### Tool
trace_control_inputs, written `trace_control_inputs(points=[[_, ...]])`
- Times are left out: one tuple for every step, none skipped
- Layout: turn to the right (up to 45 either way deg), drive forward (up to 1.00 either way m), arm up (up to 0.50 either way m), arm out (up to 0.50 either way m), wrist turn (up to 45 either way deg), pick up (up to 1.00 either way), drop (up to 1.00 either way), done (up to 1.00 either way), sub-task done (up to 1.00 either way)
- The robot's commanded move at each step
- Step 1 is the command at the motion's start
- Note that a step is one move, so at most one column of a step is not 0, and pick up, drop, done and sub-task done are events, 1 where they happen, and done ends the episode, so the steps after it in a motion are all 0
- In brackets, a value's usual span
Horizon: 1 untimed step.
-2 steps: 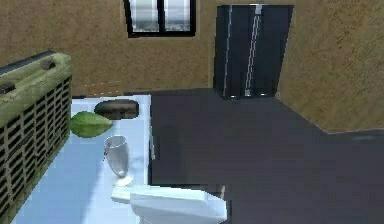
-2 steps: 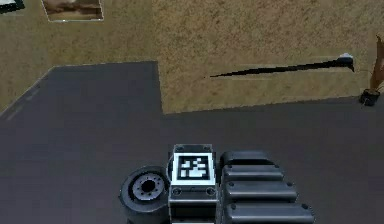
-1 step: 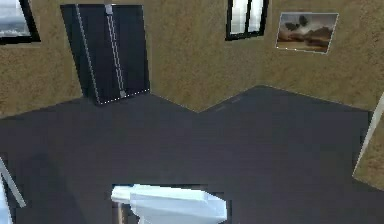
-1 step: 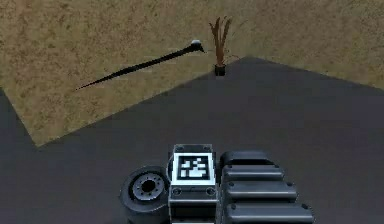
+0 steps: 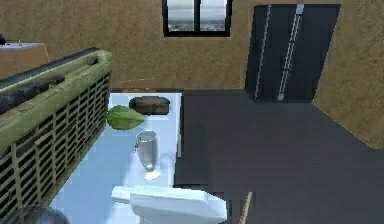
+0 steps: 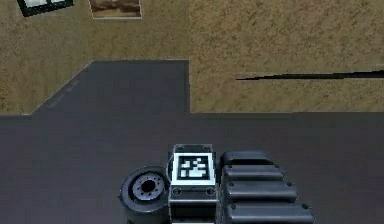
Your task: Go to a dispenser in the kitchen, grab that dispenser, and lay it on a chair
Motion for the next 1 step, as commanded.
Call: trace_control_inputs(points=[[-45.0,0.00,0.00,0.00,0.0,0.00,0.00,0.00,0.00]])
